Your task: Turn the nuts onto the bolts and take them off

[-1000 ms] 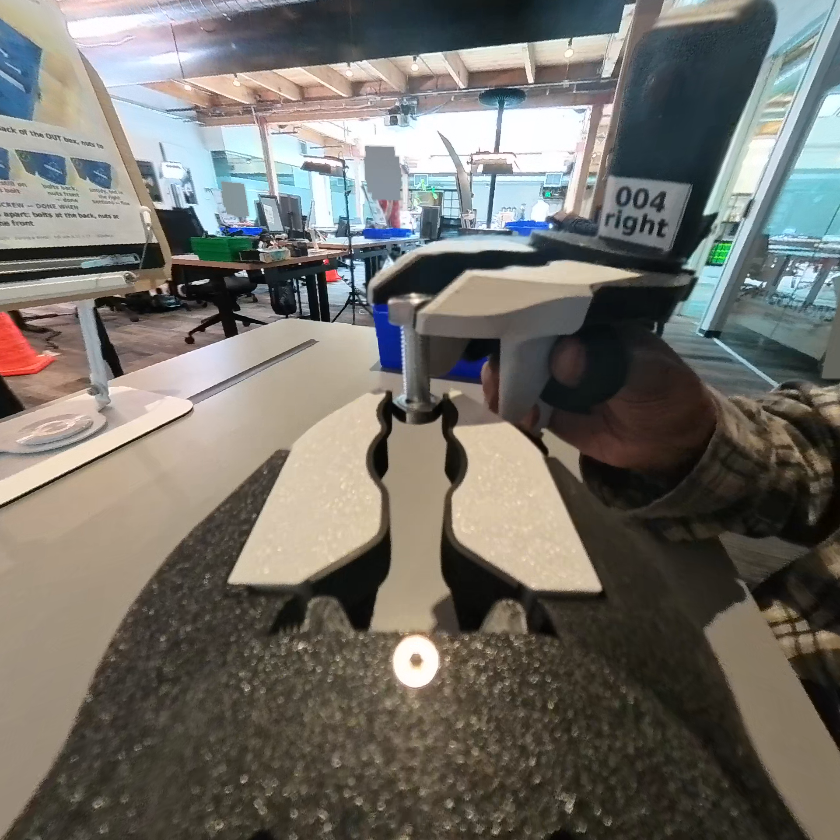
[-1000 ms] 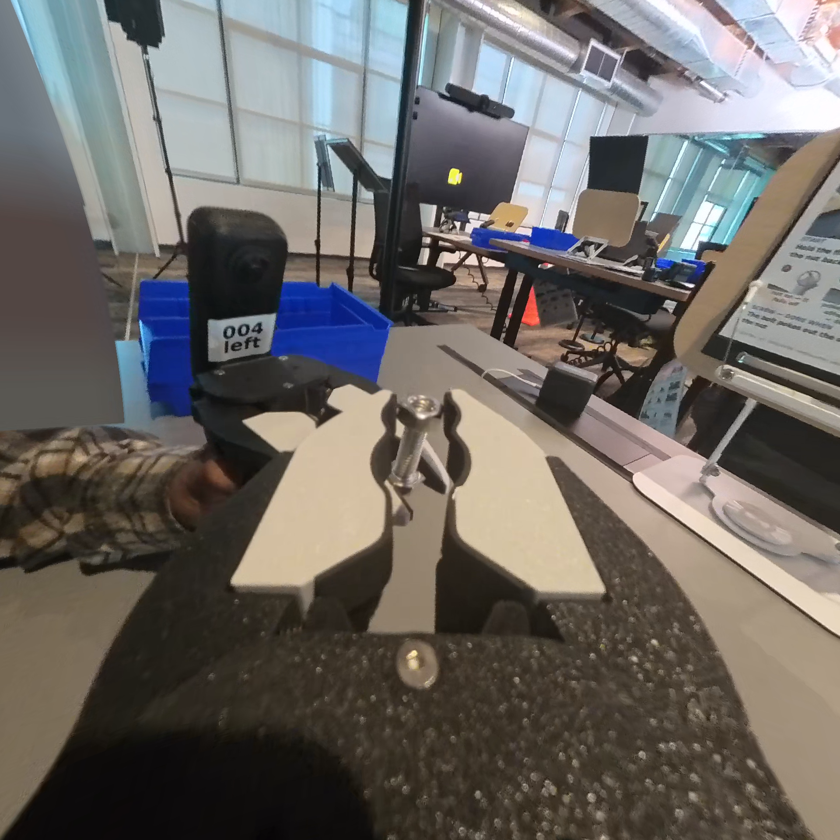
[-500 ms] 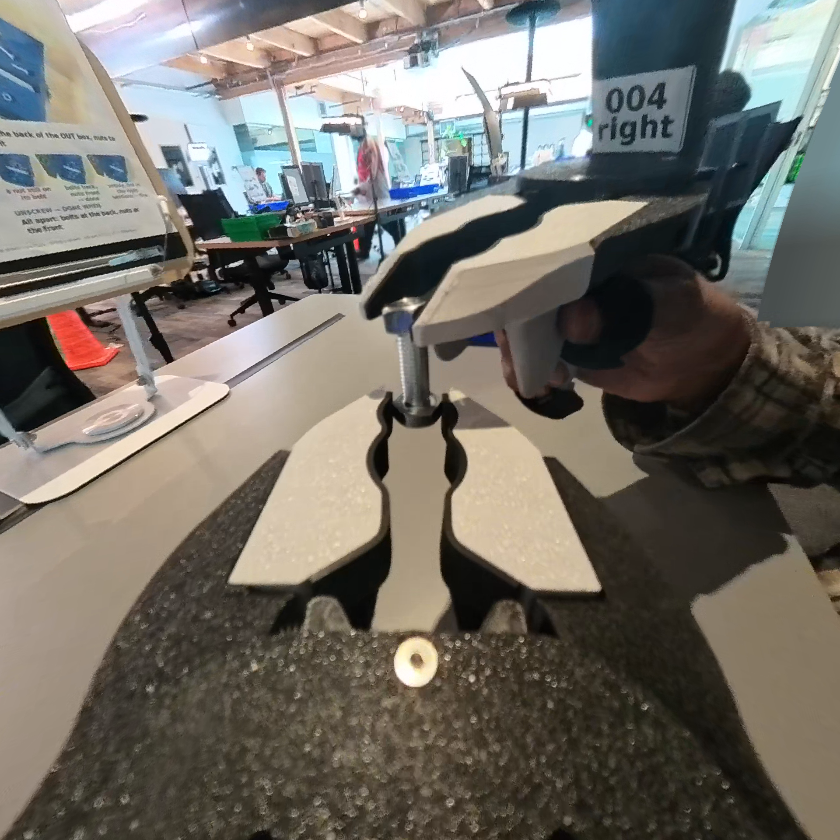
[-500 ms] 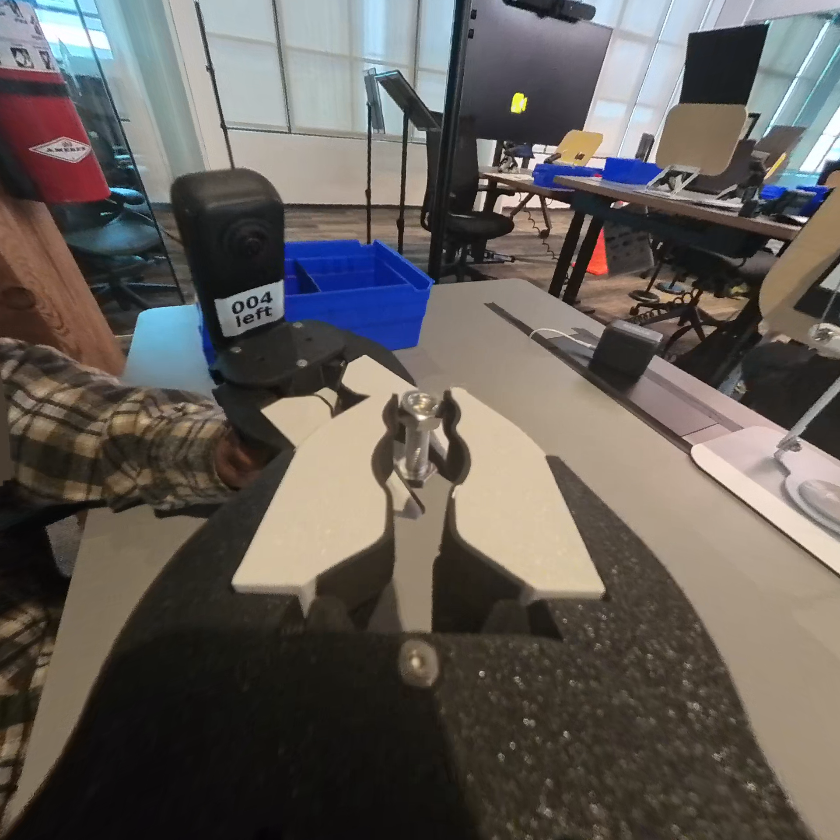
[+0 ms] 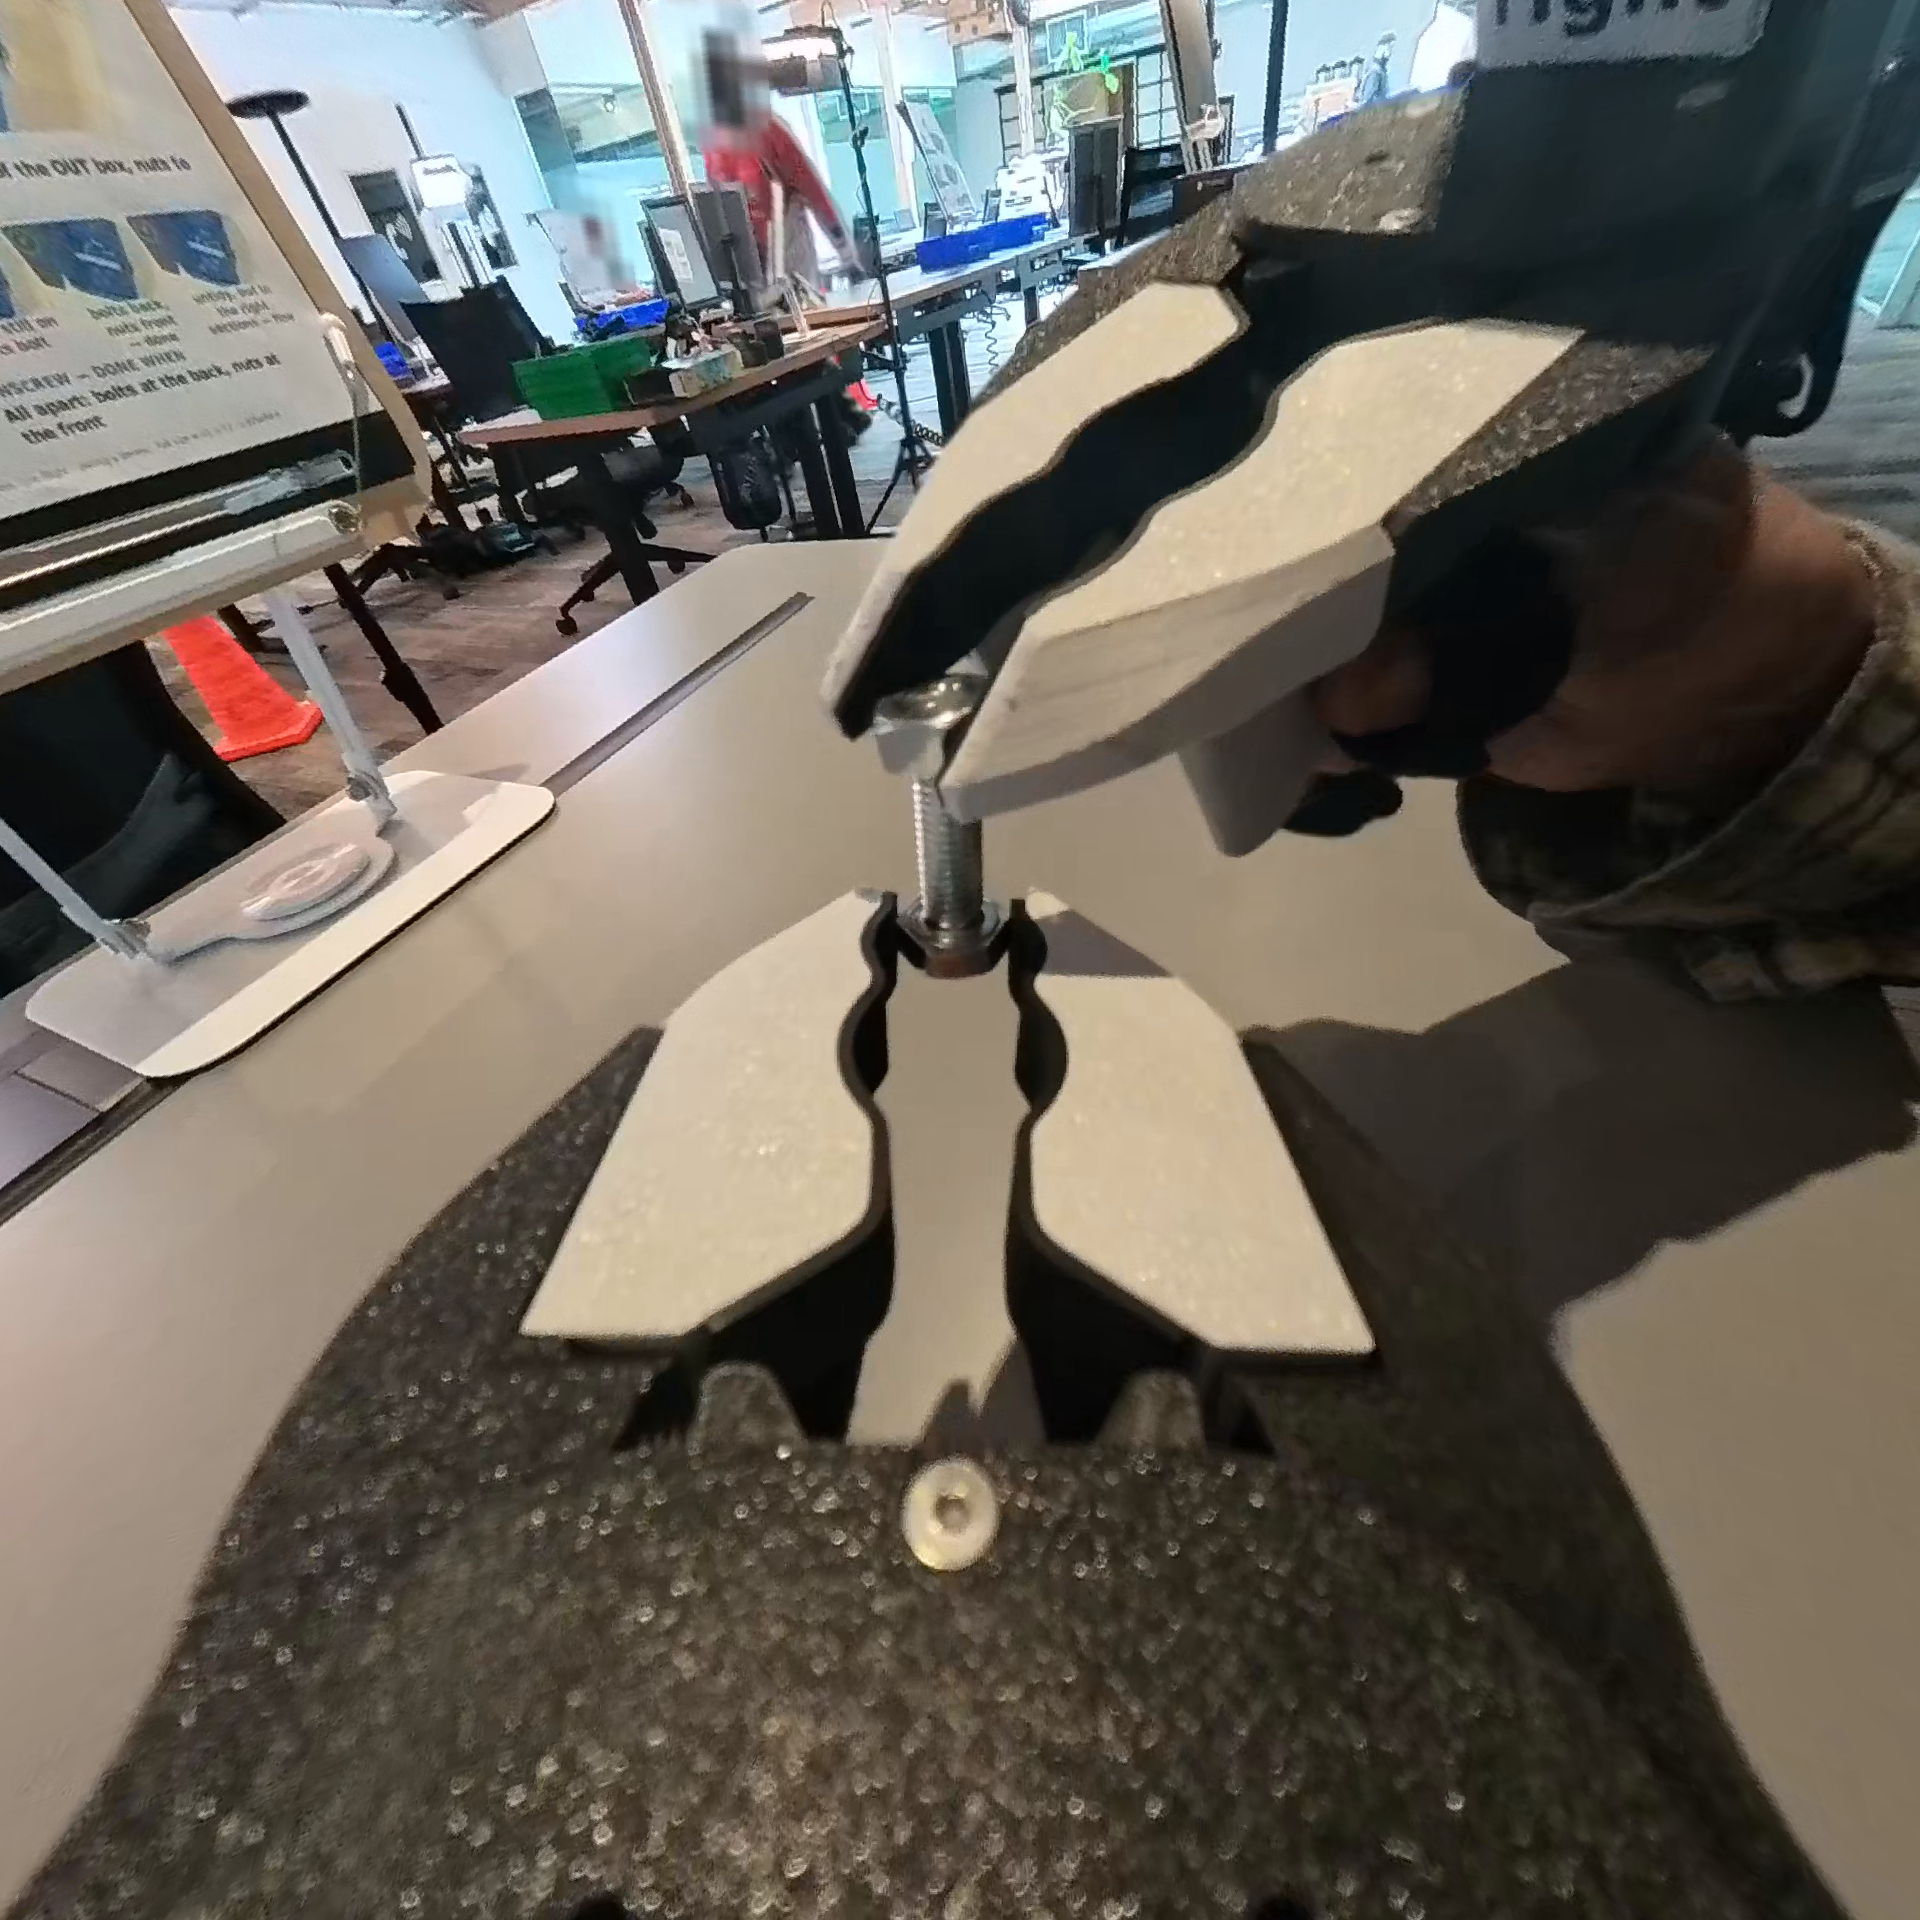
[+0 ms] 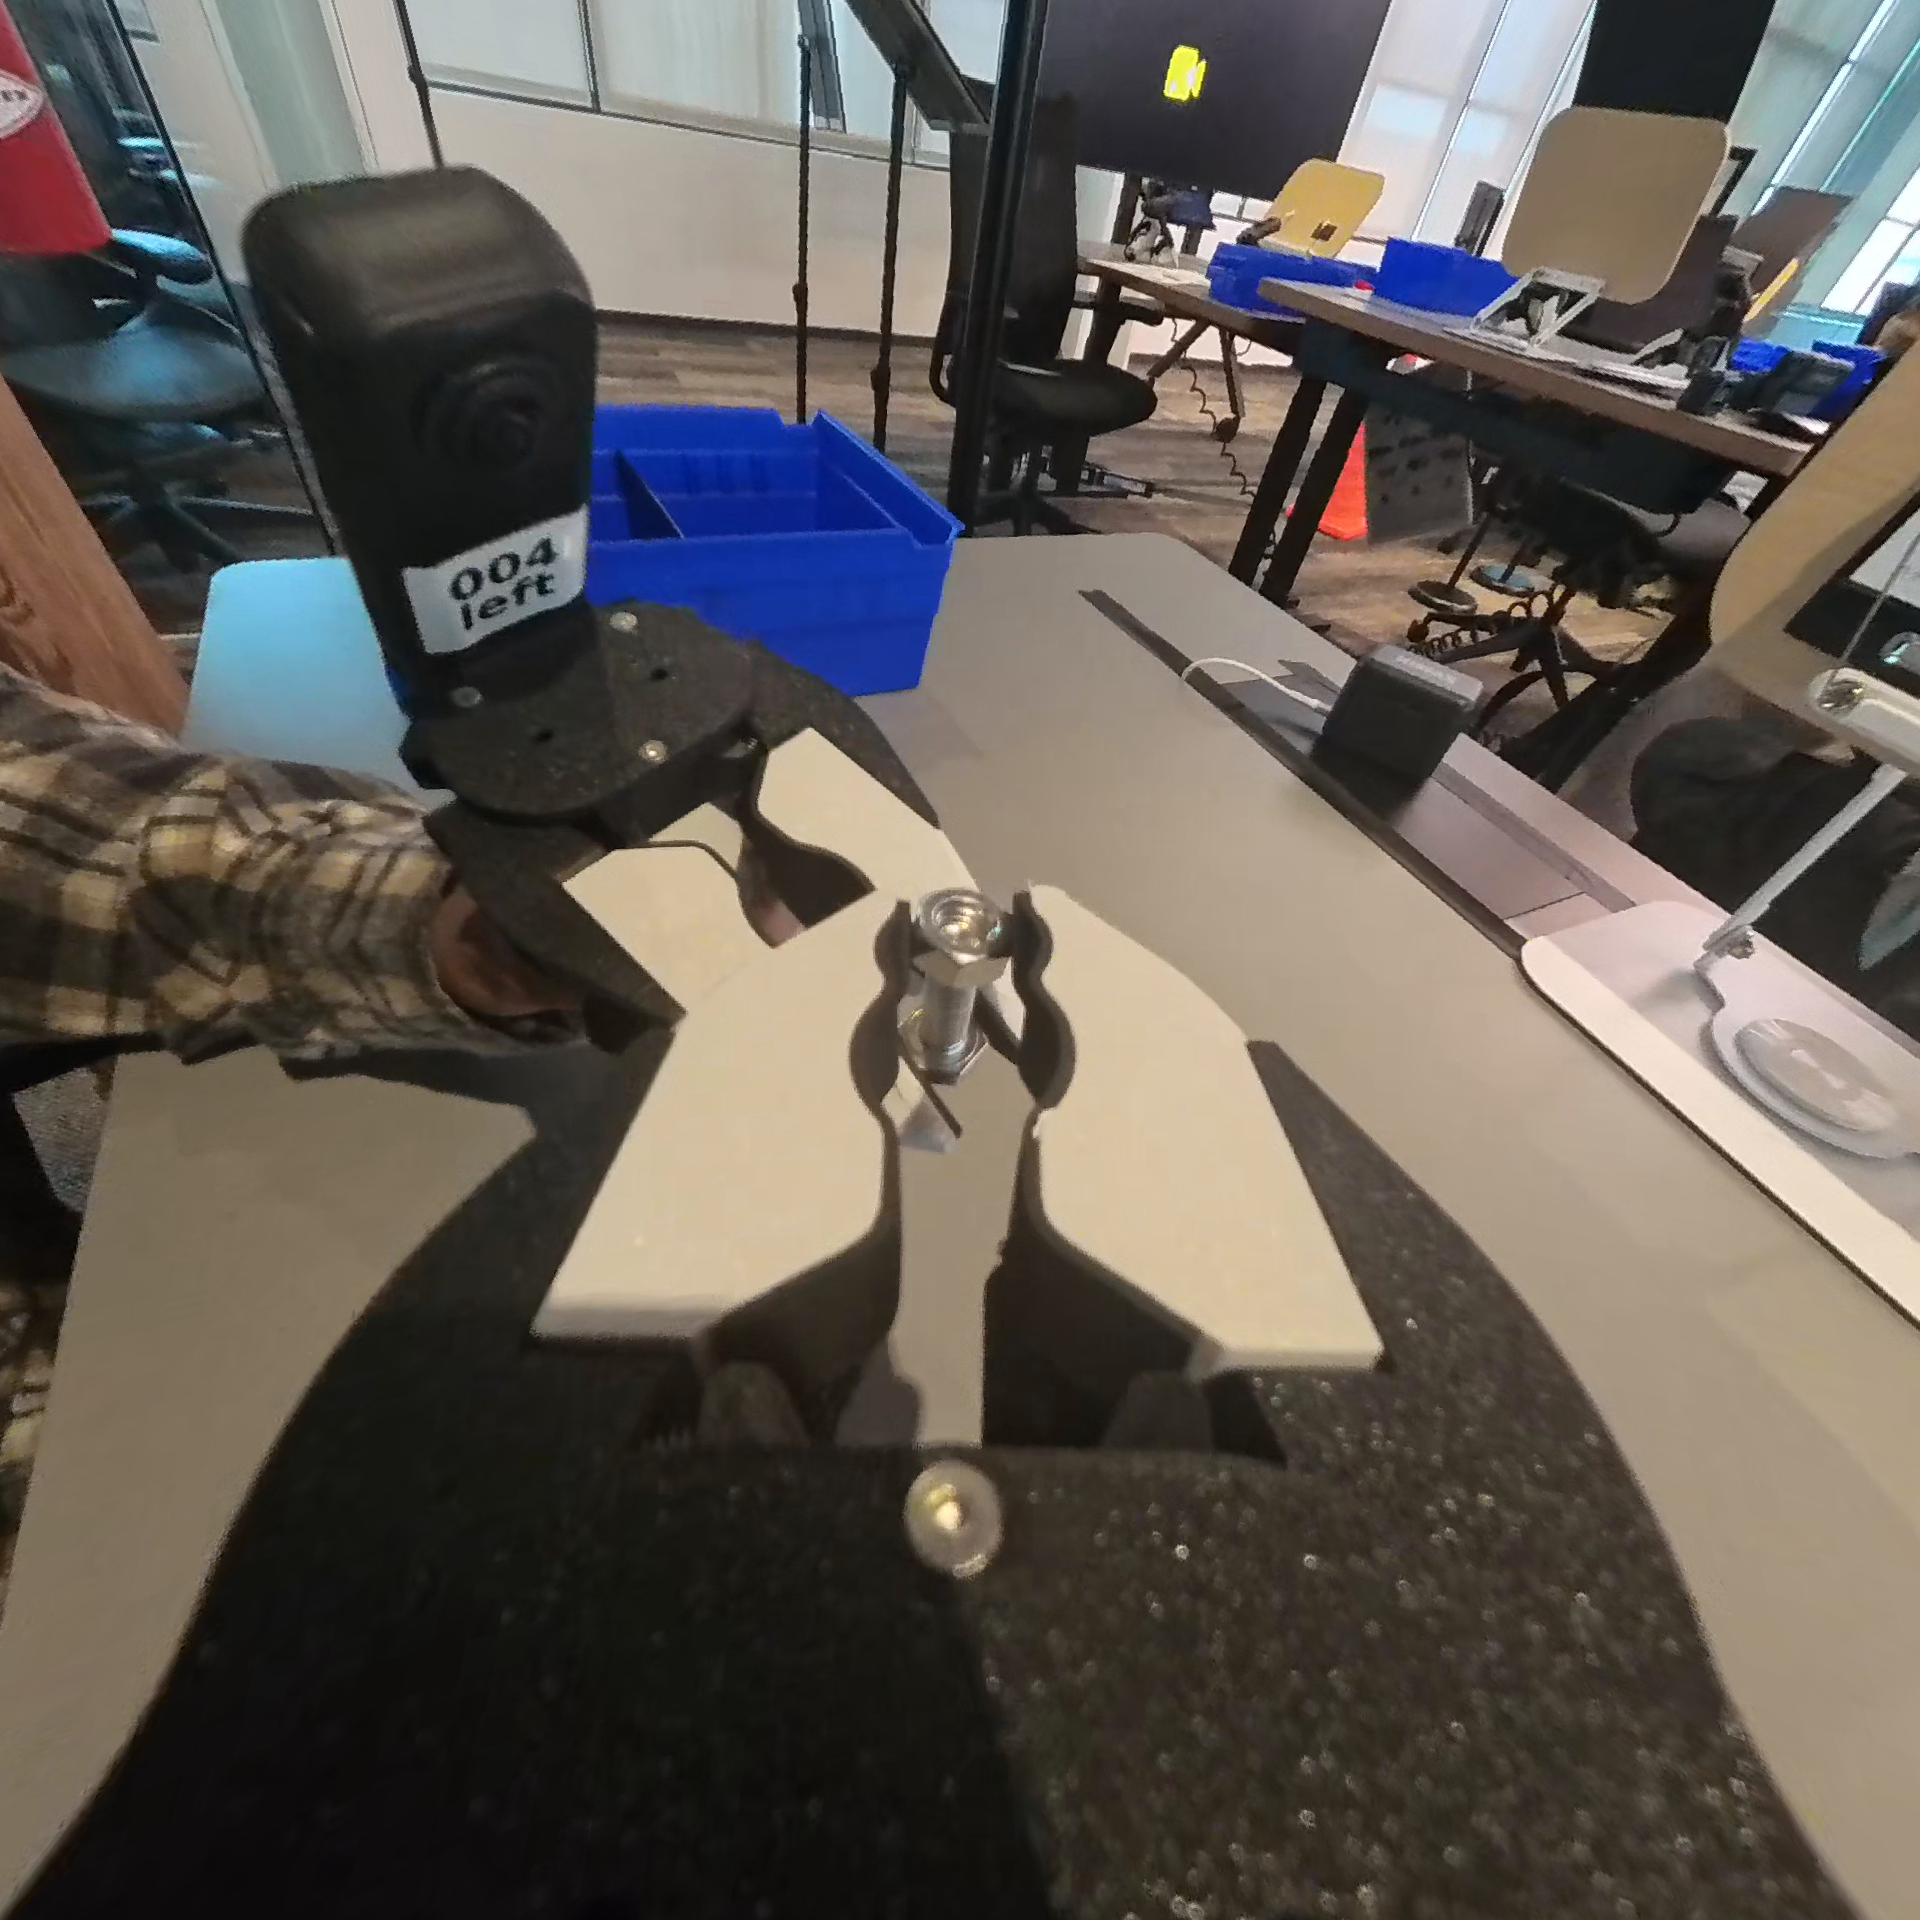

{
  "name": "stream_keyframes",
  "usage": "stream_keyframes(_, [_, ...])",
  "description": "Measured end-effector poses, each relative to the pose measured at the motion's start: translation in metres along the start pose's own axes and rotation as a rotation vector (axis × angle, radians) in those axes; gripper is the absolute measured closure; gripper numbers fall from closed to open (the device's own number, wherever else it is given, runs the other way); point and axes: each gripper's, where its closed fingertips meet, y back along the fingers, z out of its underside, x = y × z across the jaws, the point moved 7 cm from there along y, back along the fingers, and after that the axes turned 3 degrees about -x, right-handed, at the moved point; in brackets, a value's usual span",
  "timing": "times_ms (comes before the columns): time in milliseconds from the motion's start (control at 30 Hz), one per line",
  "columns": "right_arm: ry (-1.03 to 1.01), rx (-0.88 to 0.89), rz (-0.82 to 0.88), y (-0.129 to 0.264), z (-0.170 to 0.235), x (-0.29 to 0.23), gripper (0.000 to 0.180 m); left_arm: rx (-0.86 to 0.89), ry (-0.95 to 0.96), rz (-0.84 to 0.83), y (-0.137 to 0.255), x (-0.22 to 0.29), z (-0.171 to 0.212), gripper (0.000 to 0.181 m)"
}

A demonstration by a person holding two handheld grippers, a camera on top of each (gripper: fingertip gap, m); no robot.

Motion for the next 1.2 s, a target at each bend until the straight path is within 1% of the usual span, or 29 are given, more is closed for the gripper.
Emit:
stream_keyframes(467, [0.002,0.057,0.001,0.001,0.001,0.003,0.161,0.033,0.045,0.039,0.000,-0.002,0.000,0.161])
stream_keyframes(667, [0.006,0.129,-0.009,-0.001,0.005,0.004,0.161,0.054,0.088,0.064,0.000,-0.003,0.001,0.161])
stream_keyframes(833, [0.048,0.195,0.001,-0.002,0.011,0.005,0.161,0.055,0.121,0.084,-0.002,-0.003,0.002,0.161])
stream_keyframes(1067, [-0.022,0.301,-0.066,0.007,0.005,0.013,0.161,0.045,0.145,0.101,-0.004,-0.005,0.006,0.161])
stream_keyframes(1133, [-0.045,0.274,-0.075,0.016,0.008,0.025,0.161,0.053,0.145,0.093,-0.003,-0.007,0.006,0.161])
stream_keyframes(1200, [-0.045,0.116,-0.085,0.021,0.026,0.041,0.161,0.070,0.150,0.090,-0.001,-0.010,0.005,0.161])
